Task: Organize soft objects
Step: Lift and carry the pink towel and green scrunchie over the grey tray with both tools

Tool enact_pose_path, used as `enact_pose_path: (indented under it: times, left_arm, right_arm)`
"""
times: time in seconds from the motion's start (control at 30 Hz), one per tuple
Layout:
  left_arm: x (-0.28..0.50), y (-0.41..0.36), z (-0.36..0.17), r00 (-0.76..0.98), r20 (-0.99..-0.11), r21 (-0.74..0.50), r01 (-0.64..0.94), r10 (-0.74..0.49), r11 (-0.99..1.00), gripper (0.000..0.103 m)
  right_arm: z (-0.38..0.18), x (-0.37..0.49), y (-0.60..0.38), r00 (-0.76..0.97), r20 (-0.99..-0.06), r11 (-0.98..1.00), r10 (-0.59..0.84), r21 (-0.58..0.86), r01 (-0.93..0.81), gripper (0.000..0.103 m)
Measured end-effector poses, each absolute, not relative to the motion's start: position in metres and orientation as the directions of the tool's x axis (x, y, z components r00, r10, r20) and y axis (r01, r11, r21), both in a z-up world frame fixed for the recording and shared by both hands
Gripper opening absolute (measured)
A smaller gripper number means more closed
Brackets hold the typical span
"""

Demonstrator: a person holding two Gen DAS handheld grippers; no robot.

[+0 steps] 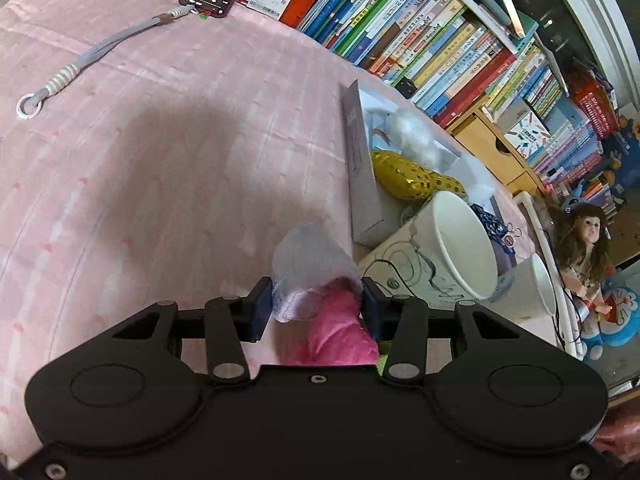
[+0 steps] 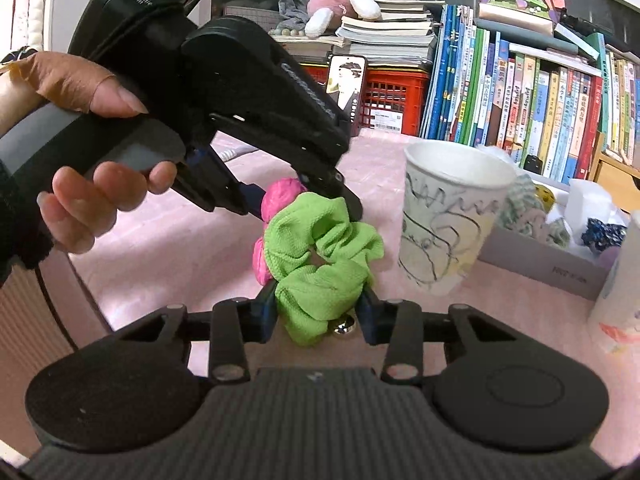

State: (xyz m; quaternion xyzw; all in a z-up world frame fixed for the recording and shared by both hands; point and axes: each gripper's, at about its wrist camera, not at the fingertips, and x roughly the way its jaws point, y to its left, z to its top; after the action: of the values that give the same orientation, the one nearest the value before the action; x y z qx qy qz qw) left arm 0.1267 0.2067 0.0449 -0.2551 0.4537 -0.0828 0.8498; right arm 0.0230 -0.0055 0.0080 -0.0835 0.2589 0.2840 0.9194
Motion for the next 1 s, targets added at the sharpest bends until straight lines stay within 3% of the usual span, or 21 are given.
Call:
enact_pose_path:
  times: [1.0]
  left_arm:
    - [0.069,0.148,0.114,0.703,-0.635,-0.365,0.092,-0.32,0.927,0.043]
  right_arm:
    - [0.042,-0.004,-0.09,0.822,-0.416,0.908,0.388,0.021,-0.418,0.039]
